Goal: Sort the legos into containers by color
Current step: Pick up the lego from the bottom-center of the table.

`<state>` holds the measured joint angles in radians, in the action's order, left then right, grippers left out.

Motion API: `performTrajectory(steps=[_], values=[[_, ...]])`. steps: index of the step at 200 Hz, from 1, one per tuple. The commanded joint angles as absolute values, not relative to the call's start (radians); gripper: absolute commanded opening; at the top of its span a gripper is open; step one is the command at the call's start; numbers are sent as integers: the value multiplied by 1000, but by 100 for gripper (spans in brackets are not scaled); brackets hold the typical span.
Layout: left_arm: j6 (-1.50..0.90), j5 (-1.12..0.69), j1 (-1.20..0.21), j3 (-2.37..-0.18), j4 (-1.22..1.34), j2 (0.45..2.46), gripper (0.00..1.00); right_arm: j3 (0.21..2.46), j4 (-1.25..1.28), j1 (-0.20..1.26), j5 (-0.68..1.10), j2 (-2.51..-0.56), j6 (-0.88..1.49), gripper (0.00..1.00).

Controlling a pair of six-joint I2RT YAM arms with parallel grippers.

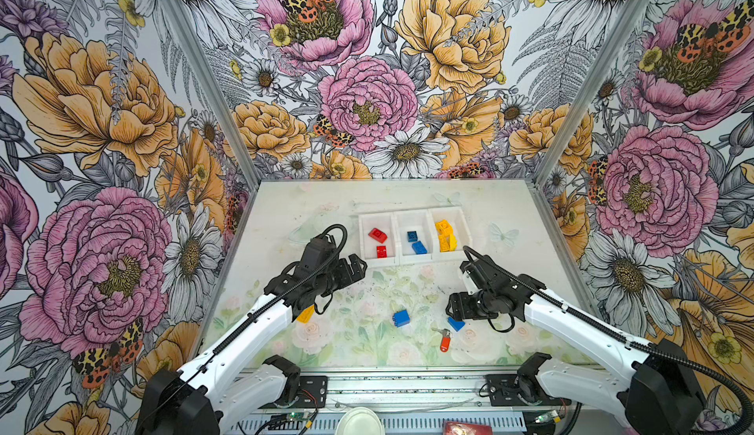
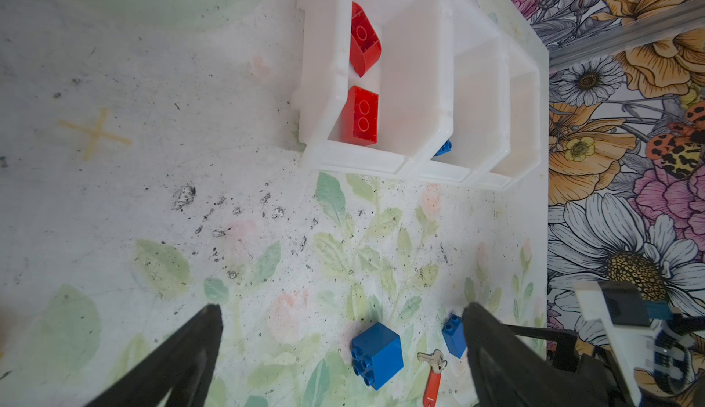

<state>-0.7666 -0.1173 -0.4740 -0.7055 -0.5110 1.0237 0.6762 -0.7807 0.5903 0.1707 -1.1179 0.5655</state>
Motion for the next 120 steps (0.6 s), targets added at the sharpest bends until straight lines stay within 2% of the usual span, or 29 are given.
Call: performTrajectory(steps=[1,120], values=[[-749,-116,-485,-698,-503,1012,99,659,-783,608,116,-1126,587,76],[-772,-109,-504,-683,-511,990,99,651,-784,720,27,-1215,617,69]])
